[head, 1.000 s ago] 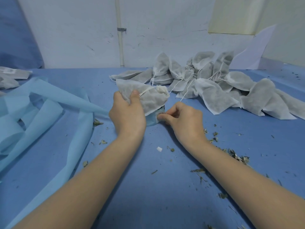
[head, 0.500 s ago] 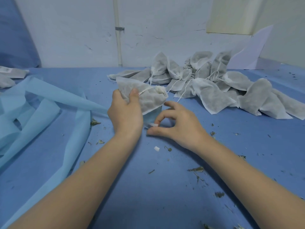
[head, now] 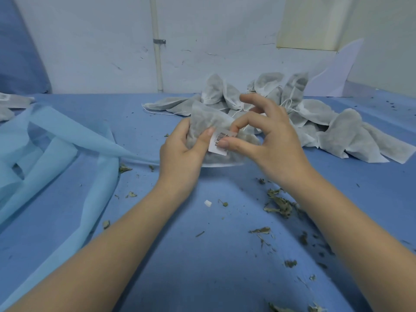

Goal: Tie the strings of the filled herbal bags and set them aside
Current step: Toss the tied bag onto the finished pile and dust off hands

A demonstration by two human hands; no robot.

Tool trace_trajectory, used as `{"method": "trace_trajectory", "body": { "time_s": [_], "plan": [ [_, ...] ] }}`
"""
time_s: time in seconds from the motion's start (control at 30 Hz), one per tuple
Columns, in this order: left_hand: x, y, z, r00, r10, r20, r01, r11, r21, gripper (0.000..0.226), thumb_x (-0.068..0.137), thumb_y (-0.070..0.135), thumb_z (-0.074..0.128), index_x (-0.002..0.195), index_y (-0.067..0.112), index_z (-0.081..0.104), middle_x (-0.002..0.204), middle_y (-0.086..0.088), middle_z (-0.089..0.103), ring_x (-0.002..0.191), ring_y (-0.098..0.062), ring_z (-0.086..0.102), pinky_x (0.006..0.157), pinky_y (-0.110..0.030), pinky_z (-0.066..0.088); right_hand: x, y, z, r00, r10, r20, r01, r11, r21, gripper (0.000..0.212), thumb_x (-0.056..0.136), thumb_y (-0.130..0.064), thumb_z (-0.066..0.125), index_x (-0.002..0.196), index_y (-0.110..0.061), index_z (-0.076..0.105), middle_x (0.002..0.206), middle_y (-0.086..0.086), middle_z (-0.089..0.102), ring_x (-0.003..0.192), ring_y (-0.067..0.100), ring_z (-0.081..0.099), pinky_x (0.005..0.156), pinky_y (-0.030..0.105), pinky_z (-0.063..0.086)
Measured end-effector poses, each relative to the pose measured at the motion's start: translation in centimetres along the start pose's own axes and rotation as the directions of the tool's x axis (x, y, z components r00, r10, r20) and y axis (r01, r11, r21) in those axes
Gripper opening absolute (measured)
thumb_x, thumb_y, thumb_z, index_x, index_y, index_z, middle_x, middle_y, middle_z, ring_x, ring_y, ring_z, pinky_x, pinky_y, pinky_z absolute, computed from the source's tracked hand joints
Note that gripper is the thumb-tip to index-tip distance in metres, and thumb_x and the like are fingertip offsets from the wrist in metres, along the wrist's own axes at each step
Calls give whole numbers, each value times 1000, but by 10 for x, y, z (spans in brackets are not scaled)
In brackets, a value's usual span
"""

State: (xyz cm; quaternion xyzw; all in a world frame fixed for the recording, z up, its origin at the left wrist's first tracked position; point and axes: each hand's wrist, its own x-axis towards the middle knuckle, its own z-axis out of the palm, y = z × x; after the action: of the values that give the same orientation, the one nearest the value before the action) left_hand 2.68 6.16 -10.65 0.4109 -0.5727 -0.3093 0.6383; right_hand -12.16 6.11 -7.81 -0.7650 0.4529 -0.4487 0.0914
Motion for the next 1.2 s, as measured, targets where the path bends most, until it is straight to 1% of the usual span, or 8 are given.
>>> {"method": "trace_trajectory", "body": {
  "time_s": [0.23,0.37,0.47,0.57,0.7,0.87,1.07,1.2],
  "plan": [
    [-3,4,2,998,2,65,1,999,-51,14,78,32,58,85,21,63,81,2,67,81,-19,62,78,-38,48,2,4,0,999,29,-18,-28,997,67,28,68,-28,84,82,-24,61,125,-6,55,108,1,47,93,6,31],
    [-4,5,2,992,-12,125,21,997,-71,19,72,31,65,86,17,65,77,9,69,75,-10,64,69,-23,48,1,5,-1,980,192,45,-197,937,289,57,58,-36,86,99,-30,47,103,-6,68,85,6,66,76,26,52],
    [-5,4,3,990,-38,138,48,996,-74,35,70,11,76,102,9,64,94,-4,72,88,-18,68,77,-29,54,1,8,-3,970,223,102,-245,895,373,36,67,-29,83,94,-31,58,87,-4,74,75,6,68,63,21,51],
    [-2,1,3,990,-35,137,47,995,-83,28,77,-6,70,98,12,63,86,1,70,76,-9,66,69,-21,52,2,7,-1,961,231,151,-276,788,550,24,70,-32,75,91,-25,66,84,-6,74,77,6,69,65,16,51],
    [-3,0,6,987,-58,153,76,991,-115,27,76,-12,66,93,9,63,80,2,69,71,-7,66,65,-18,52,2,6,7,958,286,24,-254,805,537,11,77,-25,76,84,-21,70,72,-11,70,69,0,63,62,12,47],
    [-4,0,11,977,-130,167,157,975,-160,24,77,-12,64,91,7,66,79,0,72,72,-11,68,67,-20,52,2,9,13,933,348,-93,-260,829,495,8,77,-23,78,81,-17,74,77,-4,72,76,13,64,79,31,52],
    [1,7,15,938,-338,-71,309,913,-267,14,83,19,67,75,8,68,72,-5,67,68,-19,61,68,-31,46,-5,5,8,969,175,175,-241,823,515,23,81,-14,74,101,-26,70,85,-15,70,79,-1,64,74,14,47],
    [2,8,10,895,-365,-258,295,916,-270,25,83,27,69,82,3,65,81,-12,64,74,-21,59,73,-38,48,-9,-3,20,944,328,40,-307,828,470,59,70,-31,83,118,-41,50,105,-11,58,87,4,64,77,21,53]
  ]
}}
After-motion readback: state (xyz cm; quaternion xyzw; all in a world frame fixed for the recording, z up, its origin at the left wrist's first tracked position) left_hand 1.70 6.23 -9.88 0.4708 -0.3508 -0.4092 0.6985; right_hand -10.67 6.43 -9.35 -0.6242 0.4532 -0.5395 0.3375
